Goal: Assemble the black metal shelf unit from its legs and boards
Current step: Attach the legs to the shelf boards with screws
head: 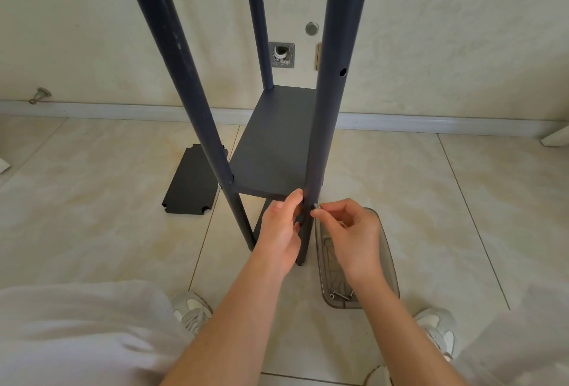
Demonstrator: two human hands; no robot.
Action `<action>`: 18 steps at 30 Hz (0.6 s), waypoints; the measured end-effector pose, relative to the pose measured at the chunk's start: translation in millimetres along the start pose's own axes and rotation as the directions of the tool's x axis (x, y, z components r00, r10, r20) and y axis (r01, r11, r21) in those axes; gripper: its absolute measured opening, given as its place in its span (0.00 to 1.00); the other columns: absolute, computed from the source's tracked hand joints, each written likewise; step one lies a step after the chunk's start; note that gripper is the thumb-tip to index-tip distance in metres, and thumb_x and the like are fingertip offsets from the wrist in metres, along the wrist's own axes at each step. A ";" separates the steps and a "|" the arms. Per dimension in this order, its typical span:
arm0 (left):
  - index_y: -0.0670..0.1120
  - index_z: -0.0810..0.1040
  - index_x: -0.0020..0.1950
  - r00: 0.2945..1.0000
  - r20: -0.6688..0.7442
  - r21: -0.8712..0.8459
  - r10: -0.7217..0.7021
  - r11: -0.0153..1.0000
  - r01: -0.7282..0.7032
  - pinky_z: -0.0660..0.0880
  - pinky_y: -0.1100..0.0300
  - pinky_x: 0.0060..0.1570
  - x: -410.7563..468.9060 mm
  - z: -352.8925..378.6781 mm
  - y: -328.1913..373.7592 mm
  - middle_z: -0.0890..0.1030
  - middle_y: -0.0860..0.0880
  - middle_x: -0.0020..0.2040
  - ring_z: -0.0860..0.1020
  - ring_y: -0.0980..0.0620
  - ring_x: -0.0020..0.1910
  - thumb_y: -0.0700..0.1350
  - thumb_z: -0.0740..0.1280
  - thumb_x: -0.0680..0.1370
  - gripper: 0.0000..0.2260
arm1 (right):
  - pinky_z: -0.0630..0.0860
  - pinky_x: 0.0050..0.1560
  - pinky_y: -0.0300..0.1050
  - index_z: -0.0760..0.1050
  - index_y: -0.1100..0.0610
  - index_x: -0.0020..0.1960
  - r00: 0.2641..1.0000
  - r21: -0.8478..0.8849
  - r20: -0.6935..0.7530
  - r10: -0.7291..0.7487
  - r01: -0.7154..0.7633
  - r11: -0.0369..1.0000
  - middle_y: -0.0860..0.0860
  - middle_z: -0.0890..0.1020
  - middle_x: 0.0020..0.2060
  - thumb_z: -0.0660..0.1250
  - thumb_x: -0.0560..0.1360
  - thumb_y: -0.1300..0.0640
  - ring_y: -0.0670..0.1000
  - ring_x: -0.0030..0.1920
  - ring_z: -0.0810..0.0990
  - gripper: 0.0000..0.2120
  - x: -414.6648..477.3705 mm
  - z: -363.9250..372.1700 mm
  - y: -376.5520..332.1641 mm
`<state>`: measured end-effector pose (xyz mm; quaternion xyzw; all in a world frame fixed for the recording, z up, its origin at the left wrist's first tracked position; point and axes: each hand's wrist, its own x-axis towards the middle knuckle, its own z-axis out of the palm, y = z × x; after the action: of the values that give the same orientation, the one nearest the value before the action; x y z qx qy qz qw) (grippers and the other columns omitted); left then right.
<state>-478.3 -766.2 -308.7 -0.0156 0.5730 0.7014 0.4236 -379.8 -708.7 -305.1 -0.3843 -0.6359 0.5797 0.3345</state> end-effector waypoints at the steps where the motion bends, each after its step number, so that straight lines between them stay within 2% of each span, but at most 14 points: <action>1: 0.47 0.80 0.53 1.000 0.006 -0.004 0.001 1.000 -0.001 0.68 0.49 0.72 -0.3 0.2 0.4 0.84 0.47 0.53 0.79 0.47 0.62 0.50 0.64 0.83 0.08 | 0.76 0.41 0.30 0.82 0.52 0.42 1.000 0.006 -0.004 0.006 -0.006 1.000 0.44 0.85 0.37 0.75 0.72 0.59 0.43 0.40 0.83 0.04 -0.2 0.5 0.4; 6: 0.45 0.76 0.59 0.998 0.060 0.013 0.007 1.000 -0.008 0.61 0.45 0.77 -0.1 -2.1 -1.1 0.80 0.44 0.63 0.75 0.45 0.68 0.51 0.63 0.83 0.11 | 0.78 0.41 0.34 0.80 0.50 0.43 1.000 -0.062 -0.015 0.000 -0.001 0.998 0.43 0.84 0.38 0.75 0.73 0.57 0.43 0.42 0.82 0.04 1.7 -0.7 1.8; 14: 0.48 0.77 0.55 0.995 0.097 -0.019 0.018 1.000 -0.016 0.62 0.47 0.75 -2.5 -1.6 0.0 0.83 0.47 0.54 0.78 0.49 0.62 0.51 0.62 0.84 0.08 | 0.76 0.43 0.30 0.82 0.52 0.42 1.000 -0.007 0.001 0.021 -0.021 1.000 0.43 0.85 0.38 0.76 0.72 0.58 0.43 0.42 0.83 0.03 4.5 -3.8 2.1; 18: 0.46 0.75 0.63 0.996 0.084 -0.002 0.010 1.000 -0.010 0.60 0.47 0.76 -1.8 -1.3 0.3 0.79 0.44 0.65 0.75 0.47 0.68 0.52 0.62 0.84 0.12 | 0.75 0.40 0.32 0.81 0.51 0.41 1.000 -0.026 0.009 -0.004 0.004 1.000 0.43 0.84 0.37 0.75 0.72 0.58 0.43 0.40 0.82 0.05 4.7 -5.8 1.3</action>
<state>-477.9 -768.3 -308.1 0.0166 0.5544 0.7039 0.4437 -376.9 -701.8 -305.8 -0.3848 -0.6457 0.5722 0.3280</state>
